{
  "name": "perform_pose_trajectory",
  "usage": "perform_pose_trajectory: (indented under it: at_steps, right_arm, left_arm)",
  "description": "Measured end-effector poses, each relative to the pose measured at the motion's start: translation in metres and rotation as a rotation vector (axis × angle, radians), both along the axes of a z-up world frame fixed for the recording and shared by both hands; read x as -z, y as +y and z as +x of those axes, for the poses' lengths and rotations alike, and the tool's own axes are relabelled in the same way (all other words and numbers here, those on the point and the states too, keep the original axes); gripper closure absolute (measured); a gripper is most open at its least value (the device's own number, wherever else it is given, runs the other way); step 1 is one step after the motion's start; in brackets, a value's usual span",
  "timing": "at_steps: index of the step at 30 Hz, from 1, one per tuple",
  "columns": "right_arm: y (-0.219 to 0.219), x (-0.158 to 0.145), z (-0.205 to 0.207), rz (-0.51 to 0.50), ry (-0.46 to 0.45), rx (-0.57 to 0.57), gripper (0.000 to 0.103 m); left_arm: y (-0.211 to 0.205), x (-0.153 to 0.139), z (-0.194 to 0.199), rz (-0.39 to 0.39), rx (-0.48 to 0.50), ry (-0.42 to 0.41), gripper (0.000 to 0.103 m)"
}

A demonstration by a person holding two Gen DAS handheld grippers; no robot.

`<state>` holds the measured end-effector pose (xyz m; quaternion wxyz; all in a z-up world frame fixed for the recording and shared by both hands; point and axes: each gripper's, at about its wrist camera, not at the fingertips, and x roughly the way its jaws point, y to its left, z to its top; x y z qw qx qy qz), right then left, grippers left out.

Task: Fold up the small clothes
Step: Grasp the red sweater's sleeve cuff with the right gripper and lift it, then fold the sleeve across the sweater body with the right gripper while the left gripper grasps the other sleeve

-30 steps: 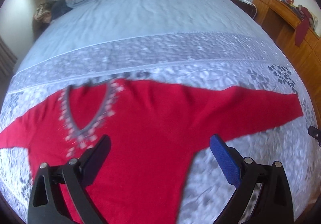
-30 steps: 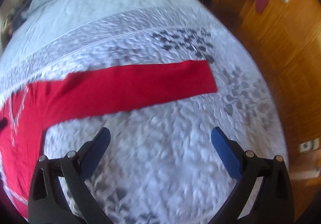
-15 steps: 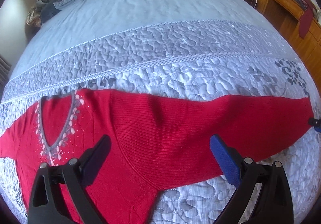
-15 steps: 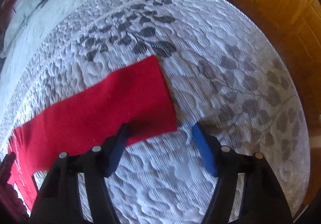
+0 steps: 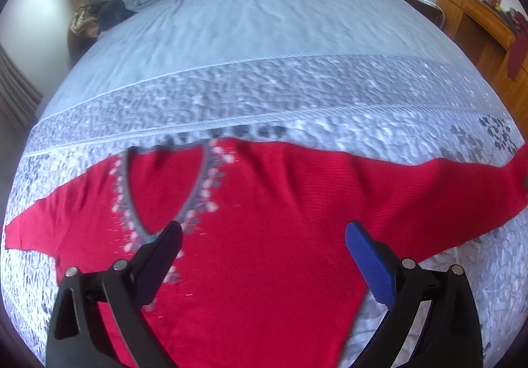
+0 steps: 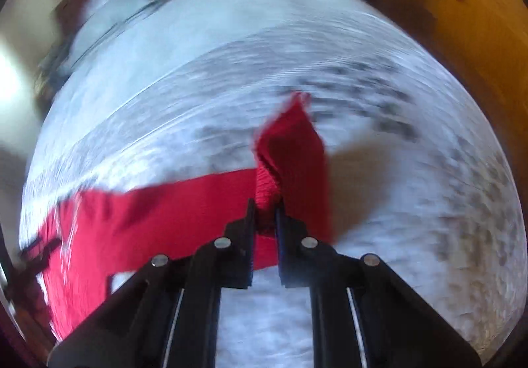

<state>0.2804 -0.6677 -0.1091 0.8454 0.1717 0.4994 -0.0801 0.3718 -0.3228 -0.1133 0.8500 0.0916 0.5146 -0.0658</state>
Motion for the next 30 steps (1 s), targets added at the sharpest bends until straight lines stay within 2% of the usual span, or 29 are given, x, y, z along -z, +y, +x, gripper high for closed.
perform_pose_trajectory:
  at_steps: [2,5,6,8,13,16,19,22,24,26,28,30]
  right_arm:
    - [0.054,0.003,0.016,-0.002,0.012,-0.101,0.093]
    - [0.112,0.017,0.029,-0.046,0.063,-0.182,0.078]
    - [0.124,0.02,0.027,-0.043,0.063,-0.192,0.075]
    - [0.133,0.021,0.012,-0.009,0.039,-0.197,0.075]
    - [0.109,0.022,-0.05,-0.09,0.022,-0.052,0.074]
    - [0.089,0.036,-0.094,-0.076,0.021,0.024,0.072]
    - [0.081,0.05,-0.13,-0.064,-0.006,0.066,0.072]
    - [0.079,0.06,-0.149,-0.022,-0.055,0.082,0.072]
    - [0.082,0.065,-0.148,-0.024,-0.063,0.072,0.072]
    - [0.085,0.065,-0.147,-0.054,-0.066,0.054,0.072]
    - [0.087,0.065,-0.147,-0.062,-0.075,0.044,0.072]
    - [0.086,0.065,-0.148,-0.044,-0.084,0.042,0.072]
  left_arm:
    - [0.017,-0.003,0.001,0.001,-0.015,0.002,0.004]
    - [0.035,-0.006,0.002,-0.008,-0.039,0.013,0.004]
    - [0.039,-0.007,0.001,-0.024,-0.038,0.027,0.004]
    - [0.04,-0.007,-0.002,-0.059,-0.02,0.05,0.004]
    - [0.003,-0.007,-0.014,-0.172,0.088,0.12,0.005]
    - [-0.05,-0.002,-0.018,-0.302,0.215,0.234,0.005]
    - [-0.095,0.009,-0.018,-0.344,0.311,0.294,0.007]
    - [-0.125,0.029,-0.013,-0.316,0.34,0.344,0.017]
    - [-0.136,0.042,-0.008,-0.321,0.342,0.389,0.025]
    - [-0.142,0.055,-0.003,-0.36,0.347,0.429,0.034]
    - [-0.145,0.063,-0.001,-0.413,0.348,0.466,0.04]
    - [-0.15,0.07,0.003,-0.431,0.342,0.483,0.043]
